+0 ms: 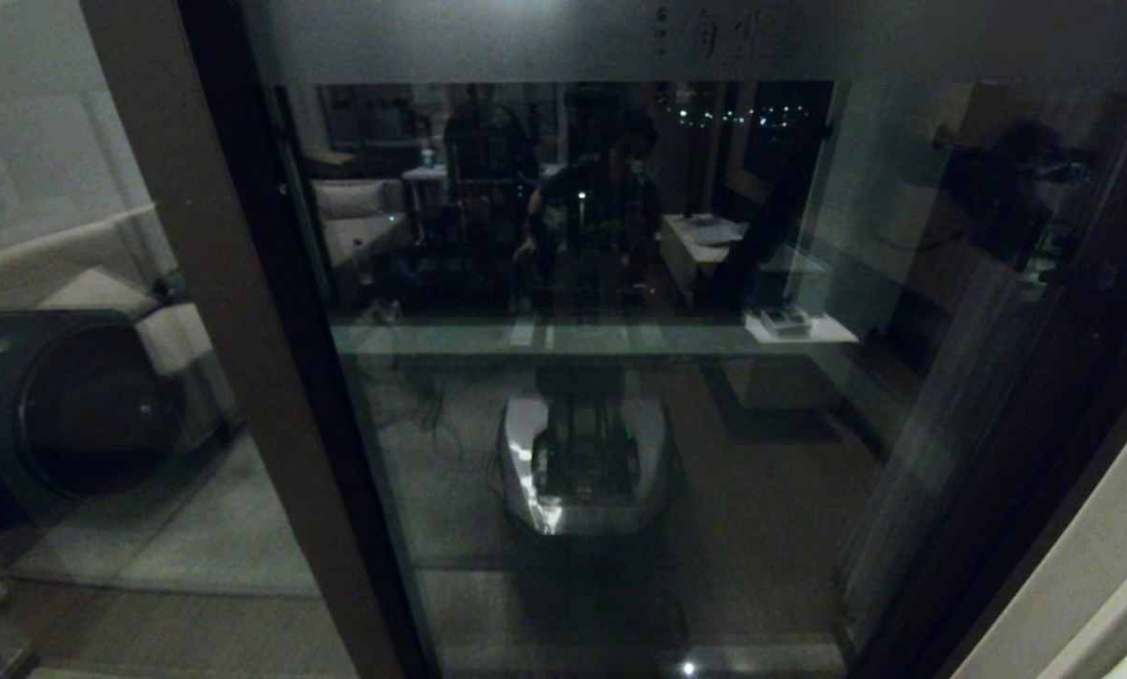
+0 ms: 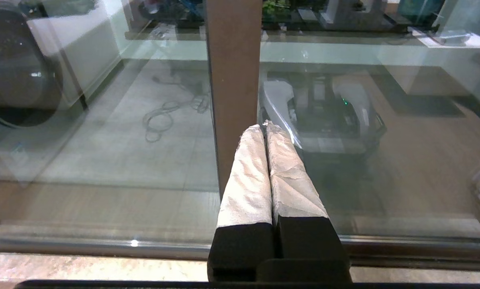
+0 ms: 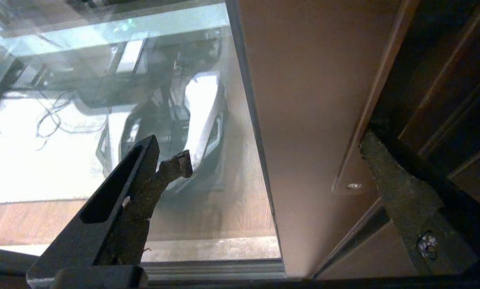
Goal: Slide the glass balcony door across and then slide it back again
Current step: Open the slid door
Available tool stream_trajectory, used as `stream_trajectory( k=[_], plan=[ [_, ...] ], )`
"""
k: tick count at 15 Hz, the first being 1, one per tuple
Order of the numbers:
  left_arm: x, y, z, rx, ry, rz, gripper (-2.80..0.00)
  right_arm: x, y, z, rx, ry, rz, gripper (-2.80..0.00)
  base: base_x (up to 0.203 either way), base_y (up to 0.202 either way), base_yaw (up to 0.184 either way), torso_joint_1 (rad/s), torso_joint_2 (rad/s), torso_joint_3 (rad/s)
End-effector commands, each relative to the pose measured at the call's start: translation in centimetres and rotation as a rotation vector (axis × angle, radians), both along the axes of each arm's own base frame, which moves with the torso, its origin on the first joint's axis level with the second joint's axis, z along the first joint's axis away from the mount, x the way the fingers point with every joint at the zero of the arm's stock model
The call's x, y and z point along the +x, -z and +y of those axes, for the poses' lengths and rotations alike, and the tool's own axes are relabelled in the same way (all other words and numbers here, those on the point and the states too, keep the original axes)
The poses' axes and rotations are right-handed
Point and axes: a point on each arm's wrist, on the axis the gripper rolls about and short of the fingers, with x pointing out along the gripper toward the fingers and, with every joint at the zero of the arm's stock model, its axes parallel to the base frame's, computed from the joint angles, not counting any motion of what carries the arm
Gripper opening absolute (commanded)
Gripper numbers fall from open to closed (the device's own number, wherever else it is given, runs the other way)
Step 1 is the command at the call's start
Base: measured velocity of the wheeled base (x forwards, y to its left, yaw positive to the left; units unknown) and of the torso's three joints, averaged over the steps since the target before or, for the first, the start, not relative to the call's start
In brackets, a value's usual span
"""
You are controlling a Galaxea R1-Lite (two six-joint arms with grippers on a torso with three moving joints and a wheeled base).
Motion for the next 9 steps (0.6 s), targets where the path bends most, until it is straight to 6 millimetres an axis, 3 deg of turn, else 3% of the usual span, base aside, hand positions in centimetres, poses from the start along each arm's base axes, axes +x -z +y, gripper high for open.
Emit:
stream_trajectory(
  k=[1, 9],
  plan=[
    [0.0, 0.0, 0.0, 0.001, 0.0, 0.0, -2.8, -0.16, -0.08, 0.64, 0.004, -0.018, 0.003, 0.0, 0.0, 0.0, 0.0, 0.0, 0.0, 0.0],
    [0.0, 0.0, 0.0, 0.001, 0.0, 0.0, -2.8, -0.13, -0.06, 1.05, 0.005, -0.028, 0.006, 0.0, 0.0, 0.0, 0.0, 0.0, 0.0, 0.0]
  ],
)
